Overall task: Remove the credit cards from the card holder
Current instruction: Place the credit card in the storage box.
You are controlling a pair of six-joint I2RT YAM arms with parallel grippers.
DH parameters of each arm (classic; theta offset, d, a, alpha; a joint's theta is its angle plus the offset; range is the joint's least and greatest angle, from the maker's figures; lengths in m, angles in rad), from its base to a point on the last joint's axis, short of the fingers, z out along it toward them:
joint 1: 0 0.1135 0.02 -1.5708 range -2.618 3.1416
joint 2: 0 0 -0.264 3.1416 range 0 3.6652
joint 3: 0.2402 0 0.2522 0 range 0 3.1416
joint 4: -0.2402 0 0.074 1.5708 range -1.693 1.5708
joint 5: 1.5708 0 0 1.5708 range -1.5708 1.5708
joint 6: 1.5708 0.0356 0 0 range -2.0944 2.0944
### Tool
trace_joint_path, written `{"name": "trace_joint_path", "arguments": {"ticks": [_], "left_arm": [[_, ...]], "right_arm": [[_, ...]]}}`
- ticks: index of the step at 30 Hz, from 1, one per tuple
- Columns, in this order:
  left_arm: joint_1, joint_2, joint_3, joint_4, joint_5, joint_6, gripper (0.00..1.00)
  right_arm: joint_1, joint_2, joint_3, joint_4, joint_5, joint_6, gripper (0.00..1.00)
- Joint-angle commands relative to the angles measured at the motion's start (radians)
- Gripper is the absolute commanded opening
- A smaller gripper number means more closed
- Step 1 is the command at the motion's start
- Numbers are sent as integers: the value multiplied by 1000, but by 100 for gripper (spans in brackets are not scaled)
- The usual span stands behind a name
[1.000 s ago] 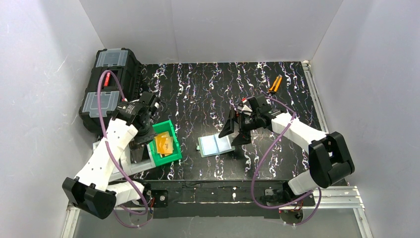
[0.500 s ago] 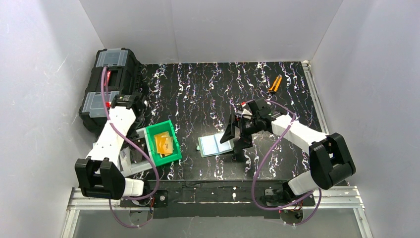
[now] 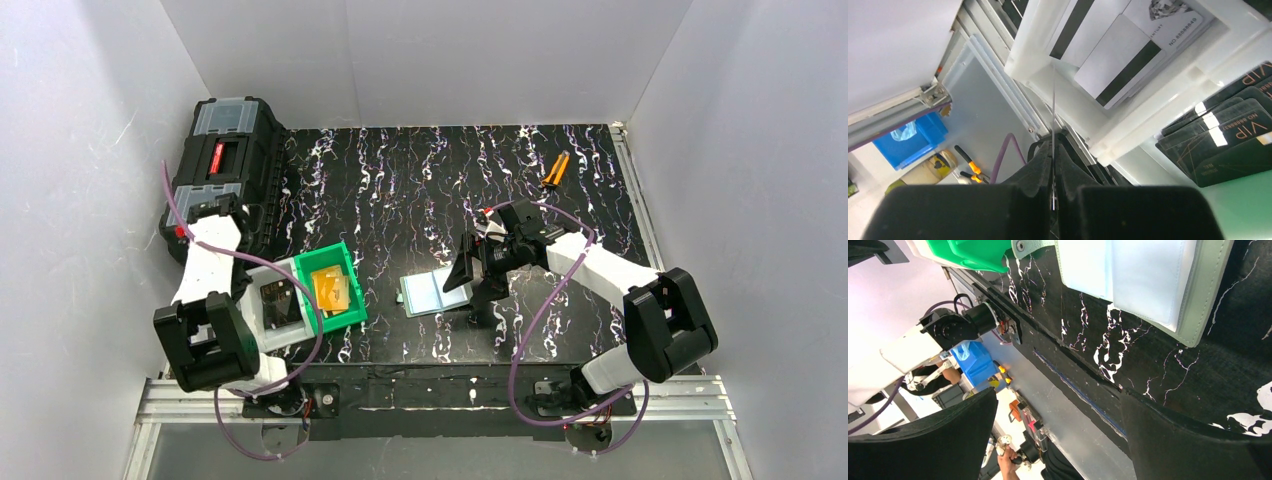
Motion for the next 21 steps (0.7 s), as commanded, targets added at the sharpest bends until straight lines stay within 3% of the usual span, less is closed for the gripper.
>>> {"name": "trace_joint_path", "arguments": {"ticks": [1,13,18,20,21], "left_arm": [[60,52,-29,72,45,80,0],[119,31,-38,80,60,21,1],[149,-5,-36,81,62,28,21],[150,-13,-31,78,62,29,37],[151,-17,-30,78,62,30,41]], "right_arm": [[7,-2,1,-15,5,-21,98],[18,3,2,-25,13,-31,98],[24,5,5,-25,12,-33,98],[26,6,6,-26,12,-33,98],[27,7,7,-27,11,-33,98]]}}
